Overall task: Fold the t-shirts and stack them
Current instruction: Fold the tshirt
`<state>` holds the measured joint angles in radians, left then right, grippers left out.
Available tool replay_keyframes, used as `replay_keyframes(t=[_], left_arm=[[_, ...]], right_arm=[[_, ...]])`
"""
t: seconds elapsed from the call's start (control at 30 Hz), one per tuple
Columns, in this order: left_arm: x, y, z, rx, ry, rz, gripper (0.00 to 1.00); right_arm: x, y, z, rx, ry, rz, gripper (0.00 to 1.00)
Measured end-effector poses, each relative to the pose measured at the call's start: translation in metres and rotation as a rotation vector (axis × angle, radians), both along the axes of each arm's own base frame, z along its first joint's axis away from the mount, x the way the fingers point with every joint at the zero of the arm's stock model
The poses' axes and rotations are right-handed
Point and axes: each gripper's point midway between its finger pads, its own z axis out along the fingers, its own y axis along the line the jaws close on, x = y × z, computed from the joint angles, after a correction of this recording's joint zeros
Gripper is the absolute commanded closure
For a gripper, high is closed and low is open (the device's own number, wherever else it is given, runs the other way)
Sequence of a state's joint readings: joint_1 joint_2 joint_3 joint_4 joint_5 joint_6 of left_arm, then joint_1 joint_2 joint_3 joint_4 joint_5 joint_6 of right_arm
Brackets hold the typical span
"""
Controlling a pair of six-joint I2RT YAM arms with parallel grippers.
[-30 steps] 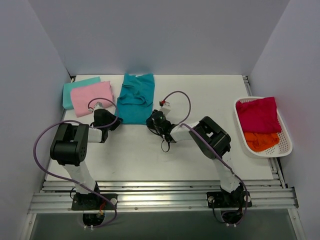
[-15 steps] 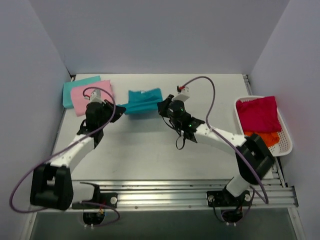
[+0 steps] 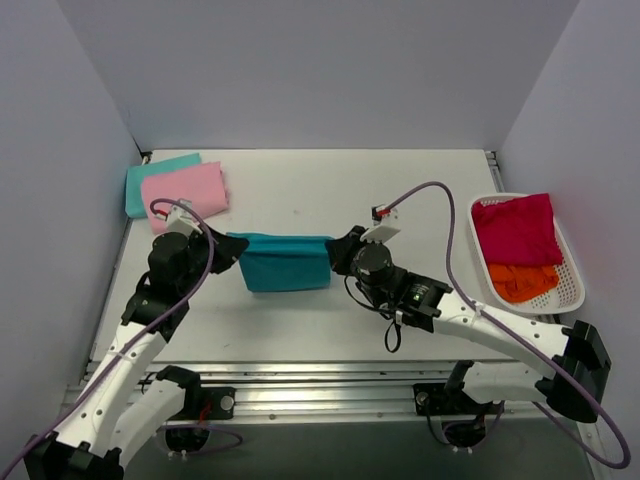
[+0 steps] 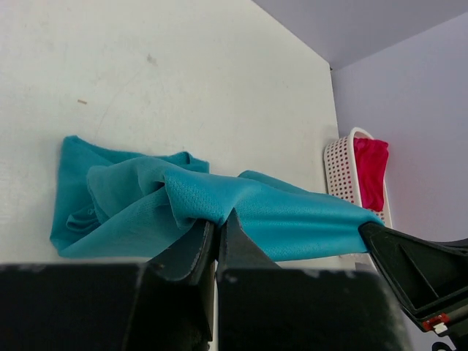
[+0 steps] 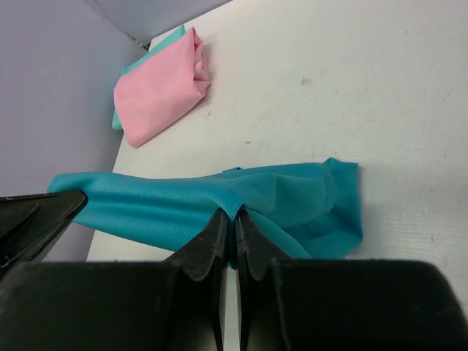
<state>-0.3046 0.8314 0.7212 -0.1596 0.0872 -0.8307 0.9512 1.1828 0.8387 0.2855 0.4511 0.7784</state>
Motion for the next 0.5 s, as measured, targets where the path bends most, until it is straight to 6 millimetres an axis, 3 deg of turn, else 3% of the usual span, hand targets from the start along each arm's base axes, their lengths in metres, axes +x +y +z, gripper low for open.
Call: replay_keyframes(t=[0.5], left_arm=[[-0.059, -0.006, -0.013, -0.001, 0.099, -0.132, 0.98]], right_arm=[[-0.067, -0.001, 0.003, 0.025, 0.055, 0.045, 1.00]])
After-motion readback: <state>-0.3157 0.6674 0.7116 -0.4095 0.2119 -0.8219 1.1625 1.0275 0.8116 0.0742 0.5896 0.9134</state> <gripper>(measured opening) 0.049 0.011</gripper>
